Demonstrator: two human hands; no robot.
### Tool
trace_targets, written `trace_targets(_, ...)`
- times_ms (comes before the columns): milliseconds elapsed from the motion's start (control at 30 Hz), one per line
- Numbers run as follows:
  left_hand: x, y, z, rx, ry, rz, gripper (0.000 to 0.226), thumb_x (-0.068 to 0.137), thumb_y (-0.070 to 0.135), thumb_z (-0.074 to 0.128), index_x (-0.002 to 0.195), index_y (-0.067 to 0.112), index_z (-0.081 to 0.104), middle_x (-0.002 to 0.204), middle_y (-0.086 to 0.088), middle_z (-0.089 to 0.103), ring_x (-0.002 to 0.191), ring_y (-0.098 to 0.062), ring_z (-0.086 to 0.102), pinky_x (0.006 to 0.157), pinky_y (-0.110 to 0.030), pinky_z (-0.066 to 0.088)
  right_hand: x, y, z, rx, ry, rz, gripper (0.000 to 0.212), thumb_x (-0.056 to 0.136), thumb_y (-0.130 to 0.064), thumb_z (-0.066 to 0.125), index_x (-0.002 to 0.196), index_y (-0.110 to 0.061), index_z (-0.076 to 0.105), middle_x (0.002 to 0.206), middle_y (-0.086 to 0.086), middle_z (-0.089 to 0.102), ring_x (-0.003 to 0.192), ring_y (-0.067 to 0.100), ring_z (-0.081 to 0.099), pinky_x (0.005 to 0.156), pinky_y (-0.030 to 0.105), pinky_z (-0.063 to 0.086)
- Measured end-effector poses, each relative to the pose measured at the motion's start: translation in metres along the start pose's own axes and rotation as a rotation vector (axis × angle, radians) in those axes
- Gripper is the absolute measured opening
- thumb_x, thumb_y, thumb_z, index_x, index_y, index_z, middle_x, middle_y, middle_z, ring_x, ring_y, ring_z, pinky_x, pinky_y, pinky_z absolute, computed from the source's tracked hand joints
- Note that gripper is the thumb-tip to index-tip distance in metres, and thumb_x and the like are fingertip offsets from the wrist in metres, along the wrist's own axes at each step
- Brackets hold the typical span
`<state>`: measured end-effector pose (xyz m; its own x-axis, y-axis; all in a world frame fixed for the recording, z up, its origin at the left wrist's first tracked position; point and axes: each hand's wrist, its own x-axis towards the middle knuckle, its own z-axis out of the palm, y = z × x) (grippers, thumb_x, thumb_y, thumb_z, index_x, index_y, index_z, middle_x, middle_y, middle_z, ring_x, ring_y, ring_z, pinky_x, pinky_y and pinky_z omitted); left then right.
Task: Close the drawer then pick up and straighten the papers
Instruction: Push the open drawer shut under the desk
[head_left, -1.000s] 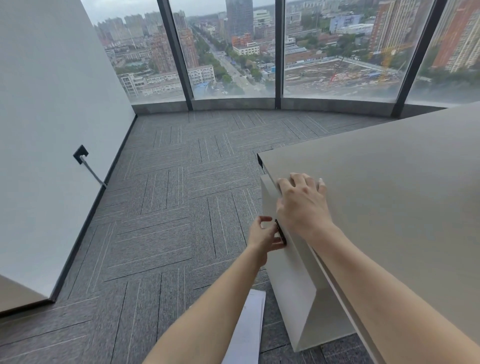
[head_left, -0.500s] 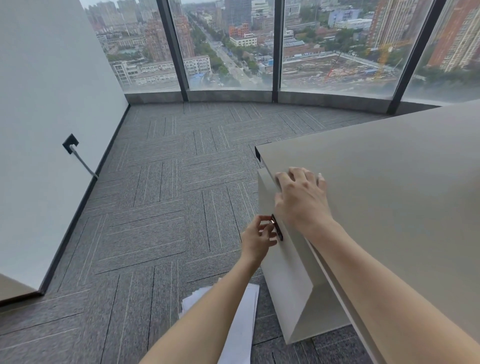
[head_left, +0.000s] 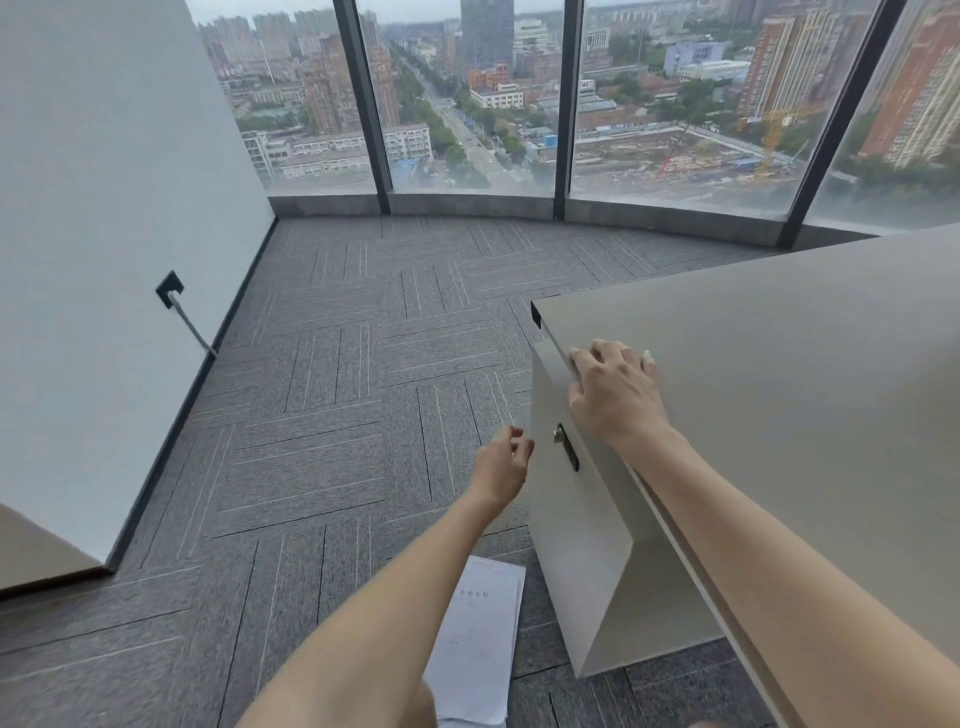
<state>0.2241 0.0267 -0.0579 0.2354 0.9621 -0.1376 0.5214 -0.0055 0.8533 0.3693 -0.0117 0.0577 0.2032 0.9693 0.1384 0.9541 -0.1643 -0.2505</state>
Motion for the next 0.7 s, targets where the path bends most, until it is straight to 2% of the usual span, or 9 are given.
trace_targets(100, -0.021, 0.001, -0.043, 0.123, 0.015, 0.010, 0.039, 0.098, 0.032, 0.047, 0.126, 0.005, 0.053, 0.118, -0.016, 0.067, 0.102, -0.032, 0.066, 0.088, -0.044, 0.054, -0.010, -0.008, -0.007, -0.016, -0.084, 0.021, 0.053, 0.093, -0.021, 0.046, 0.147, -0.019, 0.046, 0.154, 0.016, 0.041, 0.146, 0.036, 0.030, 0.123, 0.056, 0.014)
trace_targets(267, -0.066, 0.001, -0.110, 0.247, 0.040, 0.002, 0.042, 0.098, 0.033, 0.046, 0.130, 0.005, 0.050, 0.126, -0.015, 0.063, 0.112, -0.029, 0.060, 0.090, -0.035, 0.046, -0.047, -0.057, -0.024, 0.113, -0.112, -0.041, 0.048, 0.094, -0.018, 0.050, 0.141, -0.014, 0.054, 0.144, 0.016, 0.052, 0.131, 0.036, 0.050, 0.109, 0.047, 0.037)
trace_targets(333, -0.087, 0.001, -0.134, 0.270, 0.055, -0.016, 0.042, 0.098, 0.033, 0.047, 0.131, 0.006, 0.050, 0.128, -0.015, 0.062, 0.114, -0.029, 0.059, 0.086, -0.032, 0.044, -0.066, -0.081, -0.029, 0.131, -0.131, -0.077, 0.049, 0.094, -0.019, 0.051, 0.143, -0.014, 0.052, 0.146, 0.015, 0.051, 0.131, 0.035, 0.051, 0.107, 0.045, 0.039)
trace_targets(433, -0.116, 0.000, -0.167, 0.294, 0.071, -0.038, 0.044, 0.098, 0.034, 0.047, 0.132, 0.007, 0.049, 0.133, -0.015, 0.058, 0.118, -0.031, 0.057, 0.091, -0.035, 0.044, -0.092, -0.110, -0.032, 0.148, -0.176, -0.105, 0.050, 0.095, -0.023, 0.052, 0.144, -0.015, 0.050, 0.147, 0.014, 0.050, 0.132, 0.033, 0.050, 0.108, 0.047, 0.041)
trace_targets(500, -0.134, -0.002, -0.184, 0.293, 0.080, -0.056, 0.044, 0.097, 0.034, 0.046, 0.132, 0.007, 0.049, 0.133, -0.016, 0.058, 0.117, -0.033, 0.058, 0.092, -0.038, 0.046, -0.108, -0.124, -0.033, 0.154, -0.192, -0.118, 0.051, 0.095, -0.025, 0.053, 0.145, -0.015, 0.049, 0.145, 0.016, 0.051, 0.132, 0.033, 0.050, 0.109, 0.047, 0.042)
trace_targets(633, -0.163, -0.007, -0.208, 0.313, 0.119, -0.075, 0.041, 0.097, 0.035, 0.046, 0.125, 0.007, 0.053, 0.121, -0.016, 0.063, 0.107, -0.034, 0.063, 0.083, -0.037, 0.050, -0.132, -0.145, -0.036, 0.172, -0.202, -0.146, 0.052, 0.095, -0.027, 0.056, 0.145, -0.014, 0.048, 0.142, 0.018, 0.054, 0.132, 0.034, 0.050, 0.109, 0.047, 0.043)
trace_targets(700, -0.174, -0.013, -0.214, 0.319, 0.129, -0.078, 0.040, 0.096, 0.035, 0.046, 0.123, 0.007, 0.054, 0.119, -0.015, 0.064, 0.105, -0.033, 0.063, 0.084, -0.039, 0.051, -0.140, -0.152, -0.037, 0.175, -0.208, -0.157, 0.053, 0.096, -0.028, 0.056, 0.146, -0.014, 0.047, 0.142, 0.018, 0.054, 0.133, 0.034, 0.049, 0.109, 0.048, 0.042)
